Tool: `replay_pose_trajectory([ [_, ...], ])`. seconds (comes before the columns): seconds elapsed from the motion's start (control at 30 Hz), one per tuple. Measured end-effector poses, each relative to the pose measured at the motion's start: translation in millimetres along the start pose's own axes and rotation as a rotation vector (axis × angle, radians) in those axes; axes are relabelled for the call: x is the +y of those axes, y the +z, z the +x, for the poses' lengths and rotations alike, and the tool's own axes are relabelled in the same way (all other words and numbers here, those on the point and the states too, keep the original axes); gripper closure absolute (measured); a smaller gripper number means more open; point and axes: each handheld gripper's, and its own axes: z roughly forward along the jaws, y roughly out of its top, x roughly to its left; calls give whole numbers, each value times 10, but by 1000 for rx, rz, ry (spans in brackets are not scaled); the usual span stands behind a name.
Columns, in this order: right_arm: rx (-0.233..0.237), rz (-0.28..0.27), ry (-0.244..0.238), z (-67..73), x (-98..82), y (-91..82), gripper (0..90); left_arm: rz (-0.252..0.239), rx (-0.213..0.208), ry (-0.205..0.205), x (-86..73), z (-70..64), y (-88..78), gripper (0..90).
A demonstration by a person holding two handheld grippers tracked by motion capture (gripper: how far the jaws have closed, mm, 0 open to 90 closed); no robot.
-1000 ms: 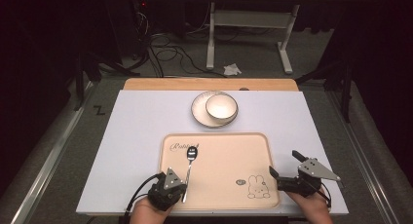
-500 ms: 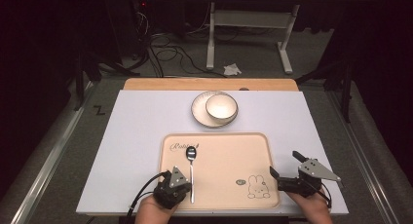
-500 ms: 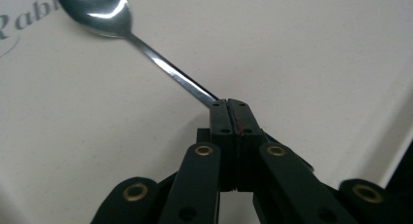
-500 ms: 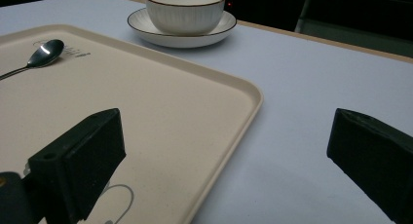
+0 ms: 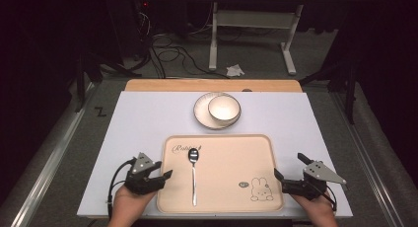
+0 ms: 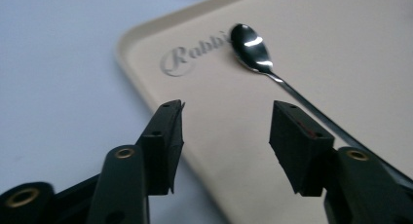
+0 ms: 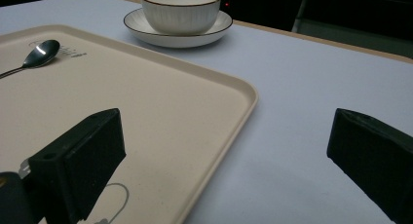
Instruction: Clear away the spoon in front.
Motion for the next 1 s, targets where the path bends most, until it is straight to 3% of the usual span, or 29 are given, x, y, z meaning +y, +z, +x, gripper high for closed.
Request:
replay_pose_trajectory([
  [0.23,-12,9,8,-23,-17,9,10,-76,98,-32,-182,335,-193,299],
  [0.27,-14,14,19,-24,-23,10,10,-96,110,-43,-227,374,-216,226],
  [0.3,-14,14,19,-24,-23,10,10,-114,133,-47,-275,407,-232,226],
  [0.37,-19,16,12,-32,-30,19,10,-119,183,-48,-344,462,-255,122],
  [0.43,-21,24,18,-29,-35,33,8,-127,185,-95,-350,513,-284,0],
  [0.47,-21,26,6,-36,-36,50,6,-158,192,-106,-349,526,-326,1],
  [0.6,-26,23,3,-36,-35,51,5,-176,182,-93,-333,510,-345,1],
  [0.7,-29,26,3,-30,-38,50,6,-161,183,-67,-335,488,-325,3],
  [1.0,-25,25,3,-31,-40,50,5,-172,186,-74,-333,479,-320,8],
])
